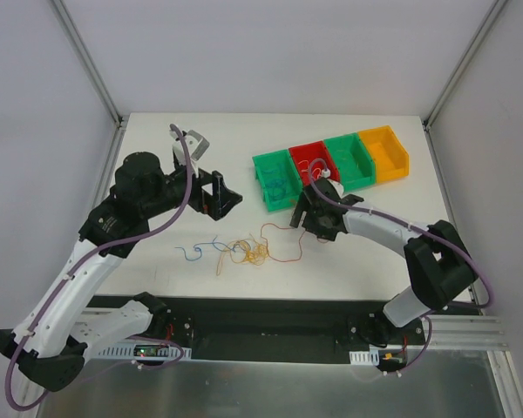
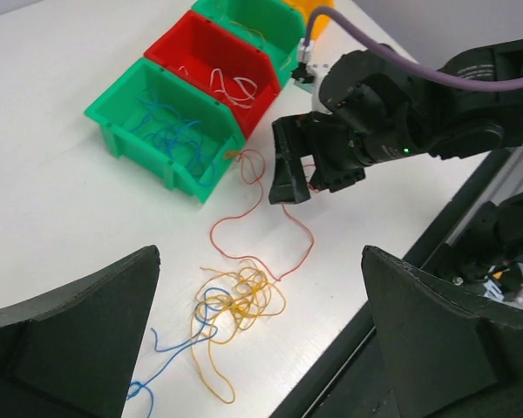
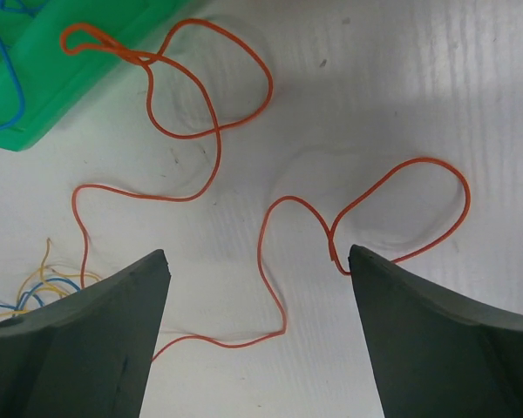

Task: Untangle the cables

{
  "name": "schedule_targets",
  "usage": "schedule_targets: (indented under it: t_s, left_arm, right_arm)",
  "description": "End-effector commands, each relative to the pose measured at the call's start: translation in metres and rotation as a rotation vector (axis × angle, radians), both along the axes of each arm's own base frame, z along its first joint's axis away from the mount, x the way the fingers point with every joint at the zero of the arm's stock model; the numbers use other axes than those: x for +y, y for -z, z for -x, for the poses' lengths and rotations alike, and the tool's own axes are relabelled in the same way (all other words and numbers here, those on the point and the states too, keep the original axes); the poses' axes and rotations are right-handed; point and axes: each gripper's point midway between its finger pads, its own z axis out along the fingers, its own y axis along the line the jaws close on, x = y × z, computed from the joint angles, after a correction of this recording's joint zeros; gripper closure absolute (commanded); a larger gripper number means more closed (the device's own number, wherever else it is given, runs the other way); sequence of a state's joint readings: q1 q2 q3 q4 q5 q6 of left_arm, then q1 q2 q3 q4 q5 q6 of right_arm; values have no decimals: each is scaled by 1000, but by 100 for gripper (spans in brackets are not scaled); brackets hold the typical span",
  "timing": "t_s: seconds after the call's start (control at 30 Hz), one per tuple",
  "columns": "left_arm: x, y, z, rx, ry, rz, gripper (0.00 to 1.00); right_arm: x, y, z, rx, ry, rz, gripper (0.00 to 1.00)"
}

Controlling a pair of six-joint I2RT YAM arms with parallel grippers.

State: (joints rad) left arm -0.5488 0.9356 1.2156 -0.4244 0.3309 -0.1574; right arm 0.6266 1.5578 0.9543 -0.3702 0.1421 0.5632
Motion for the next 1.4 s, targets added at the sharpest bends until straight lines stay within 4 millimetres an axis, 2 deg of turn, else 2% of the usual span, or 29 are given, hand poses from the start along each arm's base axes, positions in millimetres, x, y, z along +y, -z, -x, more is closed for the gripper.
schedule_targets:
  t_s: [0.0,0.13,0.27,0.33,0.47,0.63,0.87,1.0,1.03,1.13,1.27,1.37]
  left_arm:
    - [19,21,-15,-48,-99,-83,1]
    - [27,35,-17,-47,-141,-99,1]
    - [37,33,-21,-86,-205,-89,1]
    - [39,33,-21,-88,-216,-88,1]
    - [36,34,-21,-81,-208,-73,1]
    - [35,33,-20,-72,-198,-62,1]
    - [34,36,-21,-57,-196,-54,1]
    - [37,36,-23,-60,-208,-58,1]
    - [37,36,-23,-61,-207,-59,1]
    - [36,39,-24,-53,-204,-64,1]
    - [34,42,-24,-42,-198,-66,1]
    - [35,43,-25,-41,-203,-68,1]
  right_arm:
    - [27,-7,-18,-65,135,-135,14]
    - [28,-6,-39,-147,184,-32,15]
    - [33,-1,-49,-149,218,64,14]
    - [30,3,-46,-124,248,128,15]
    - [29,-1,-38,-186,274,246,15]
    - [24,14,-31,-161,279,315,20]
    - [25,24,-38,-176,274,327,31]
    - [24,33,-34,-147,269,320,35]
    - [22,35,-33,-143,276,321,37]
    - [15,38,-30,-131,288,304,53]
    - [11,42,-26,-128,261,248,89]
    - [7,33,-23,-164,229,231,99]
